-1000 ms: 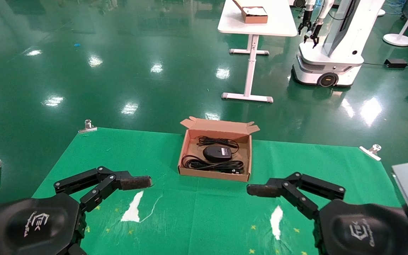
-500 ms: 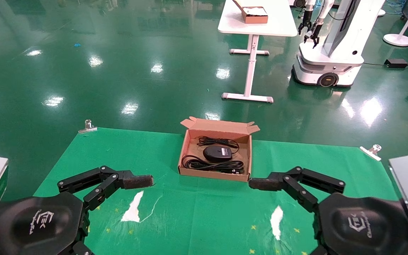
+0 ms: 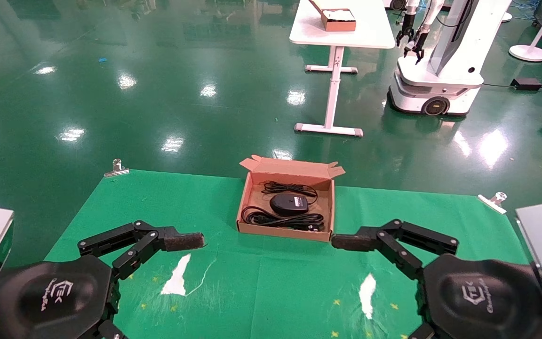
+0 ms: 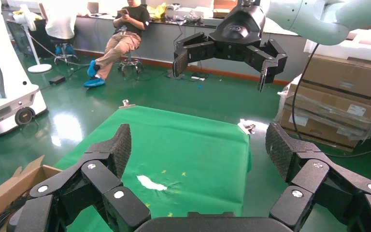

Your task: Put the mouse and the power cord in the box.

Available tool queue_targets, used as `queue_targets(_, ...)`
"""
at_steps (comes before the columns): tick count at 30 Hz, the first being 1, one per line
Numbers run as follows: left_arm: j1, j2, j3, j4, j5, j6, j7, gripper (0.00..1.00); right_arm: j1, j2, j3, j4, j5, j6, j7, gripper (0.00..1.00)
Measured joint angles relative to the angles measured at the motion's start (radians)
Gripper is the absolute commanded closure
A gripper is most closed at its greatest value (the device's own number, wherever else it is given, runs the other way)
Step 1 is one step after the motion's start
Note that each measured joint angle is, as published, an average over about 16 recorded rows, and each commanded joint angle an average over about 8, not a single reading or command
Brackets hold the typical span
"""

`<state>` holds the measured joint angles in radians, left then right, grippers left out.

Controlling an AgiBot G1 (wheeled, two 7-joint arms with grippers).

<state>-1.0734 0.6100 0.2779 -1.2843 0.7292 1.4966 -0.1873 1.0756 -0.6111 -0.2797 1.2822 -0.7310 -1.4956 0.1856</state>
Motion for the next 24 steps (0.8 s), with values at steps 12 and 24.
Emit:
queue_targets(12,-0.001,0.001,0.001,0.001,0.001,-0.001,0.000,0.00,0.002,-0.001,-0.001,-0.002,-0.001,0.001,-0.001,0.00)
queue_targets(24,-0.001,0.001,0.002,0.001,0.001,-0.001,0.000,0.00,0.002,-0.001,-0.001,-0.002,-0.002,0.001,-0.001,0.00)
